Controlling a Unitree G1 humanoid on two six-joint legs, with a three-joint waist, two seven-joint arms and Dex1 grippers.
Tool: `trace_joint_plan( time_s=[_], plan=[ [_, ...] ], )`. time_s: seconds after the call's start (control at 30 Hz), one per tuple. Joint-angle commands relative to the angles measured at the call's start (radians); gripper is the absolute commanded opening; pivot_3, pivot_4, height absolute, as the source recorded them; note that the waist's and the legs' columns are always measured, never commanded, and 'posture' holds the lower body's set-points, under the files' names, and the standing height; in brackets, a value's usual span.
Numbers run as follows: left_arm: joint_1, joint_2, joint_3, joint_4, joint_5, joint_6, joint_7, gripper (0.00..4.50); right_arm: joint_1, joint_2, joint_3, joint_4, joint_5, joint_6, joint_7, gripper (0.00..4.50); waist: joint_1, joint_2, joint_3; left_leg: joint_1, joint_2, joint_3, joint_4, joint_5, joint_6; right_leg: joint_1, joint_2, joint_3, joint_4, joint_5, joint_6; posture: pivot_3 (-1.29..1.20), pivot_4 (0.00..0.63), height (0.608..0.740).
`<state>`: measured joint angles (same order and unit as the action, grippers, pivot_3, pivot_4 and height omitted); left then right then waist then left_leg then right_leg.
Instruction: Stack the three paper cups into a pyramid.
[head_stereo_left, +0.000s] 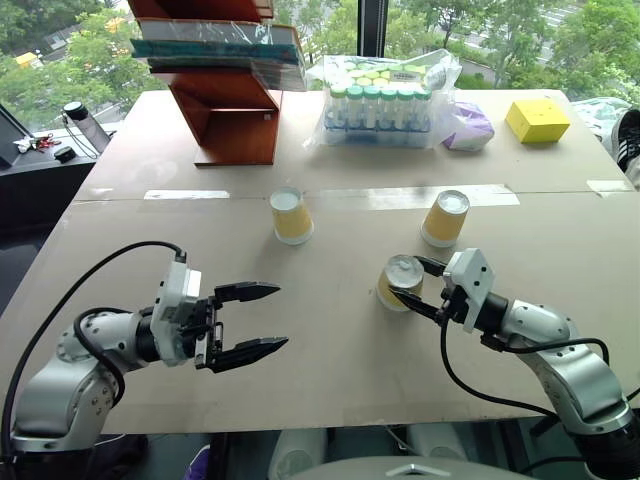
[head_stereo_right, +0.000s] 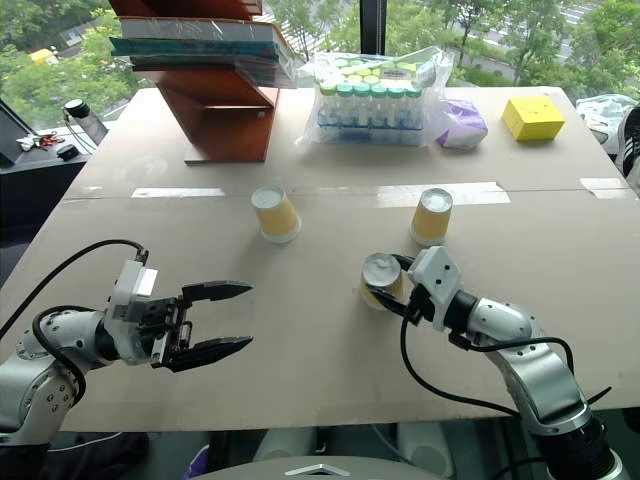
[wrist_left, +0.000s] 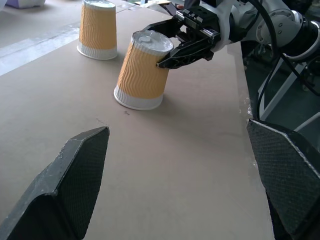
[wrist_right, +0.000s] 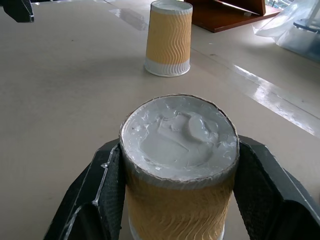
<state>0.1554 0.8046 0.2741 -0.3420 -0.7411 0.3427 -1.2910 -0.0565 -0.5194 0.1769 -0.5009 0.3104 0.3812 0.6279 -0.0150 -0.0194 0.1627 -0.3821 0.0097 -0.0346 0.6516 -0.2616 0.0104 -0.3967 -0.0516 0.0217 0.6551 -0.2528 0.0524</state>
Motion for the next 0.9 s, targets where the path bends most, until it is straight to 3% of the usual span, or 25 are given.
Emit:
trace_joint_plan(
  time_s=[0.03,0.1,0.2,0.47,0.7,0.9],
  plan=[
    [-0.010,0.002,0.013,-0.027,-0.015,0.001,0.004,4.50,-0.001,0.001,0.005,0.019,0.000,0.023,0.011,2.22,0.000,0.000,0.000,0.000,0.000,0.000,0.000,0.000,0.000,0.000,0.000,0.000,0.000,0.000,0.000,0.00,0.150,0.740],
    [-0.025,-0.011,0.012,-0.026,-0.010,0.003,0.035,4.50,0.001,0.005,-0.011,0.049,-0.002,0.028,0.000,3.27,0.000,0.000,0.000,0.000,0.000,0.000,0.000,0.000,0.000,0.000,0.000,0.000,0.000,0.000,0.000,0.00,0.150,0.740],
    [-0.045,-0.026,0.010,-0.016,-0.004,0.014,0.078,4.50,0.017,-0.010,-0.031,0.042,0.016,0.004,0.029,4.43,0.004,0.000,0.000,0.000,0.000,0.000,0.000,0.000,0.000,0.000,0.000,0.000,0.000,0.000,-0.001,0.00,0.150,0.740],
    [-0.205,-0.100,-0.002,0.105,0.130,0.025,0.356,4.50,0.067,-0.023,-0.198,-0.146,0.184,-0.005,0.061,4.43,0.006,0.000,0.001,-0.001,-0.001,-0.001,0.000,0.000,0.000,0.000,0.000,-0.001,0.001,0.001,0.001,0.00,0.150,0.740],
    [-0.370,-0.121,-0.066,0.244,0.223,0.032,0.437,4.50,0.259,-0.164,-0.379,-0.347,0.307,0.011,0.139,4.43,0.006,-0.001,0.001,-0.002,-0.003,-0.002,0.000,0.000,0.000,0.000,-0.002,-0.002,0.001,0.001,0.002,0.00,0.150,0.740],
    [-0.516,-0.169,-0.152,0.373,0.318,0.021,0.481,4.50,0.382,-0.195,-0.484,-0.425,0.321,0.004,0.120,4.43,0.005,-0.002,0.001,-0.001,-0.004,-0.002,0.000,0.000,0.000,0.000,-0.001,-0.003,0.002,0.001,0.002,0.00,0.150,0.740]
  ],
)
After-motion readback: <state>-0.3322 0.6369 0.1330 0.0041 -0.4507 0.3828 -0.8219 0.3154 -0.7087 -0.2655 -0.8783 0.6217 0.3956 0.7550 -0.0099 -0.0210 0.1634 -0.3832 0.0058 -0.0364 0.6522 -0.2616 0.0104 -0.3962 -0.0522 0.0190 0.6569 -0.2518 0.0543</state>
